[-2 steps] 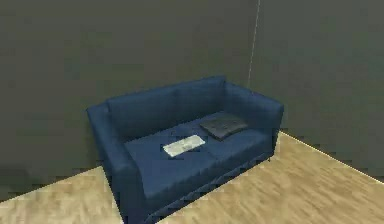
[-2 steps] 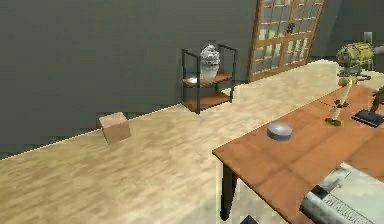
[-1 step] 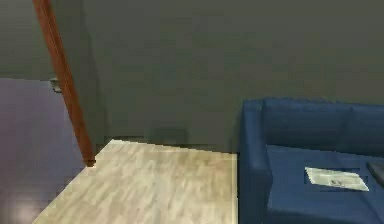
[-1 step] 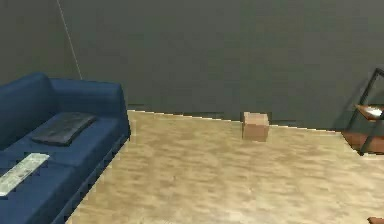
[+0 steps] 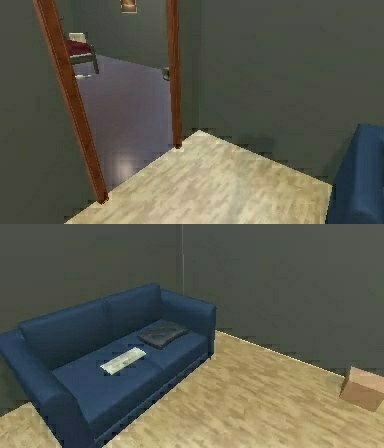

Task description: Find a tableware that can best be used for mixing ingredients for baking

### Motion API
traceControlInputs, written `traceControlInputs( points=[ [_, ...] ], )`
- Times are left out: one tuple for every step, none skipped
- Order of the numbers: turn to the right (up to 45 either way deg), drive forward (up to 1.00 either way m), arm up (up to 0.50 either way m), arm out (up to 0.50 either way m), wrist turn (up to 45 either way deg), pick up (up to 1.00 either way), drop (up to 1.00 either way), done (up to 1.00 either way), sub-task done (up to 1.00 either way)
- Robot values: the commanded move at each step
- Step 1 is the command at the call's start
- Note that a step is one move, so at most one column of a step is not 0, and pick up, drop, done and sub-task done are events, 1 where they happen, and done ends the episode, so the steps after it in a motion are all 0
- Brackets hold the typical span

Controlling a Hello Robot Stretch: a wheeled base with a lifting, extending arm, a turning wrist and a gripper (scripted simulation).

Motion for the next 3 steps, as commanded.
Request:
traceControlInputs(
  points=[
    [0.0,0.15,0.00,0.00,0.0,0.00,0.00,0.00,0.00],
    [-45.0,0.00,0.00,0.00,0.0,0.00,0.00,0.00,0.00],
    [-45.0,0.00,0.00,0.00,0.0,0.00,0.00,0.00,0.00]
  ],
)
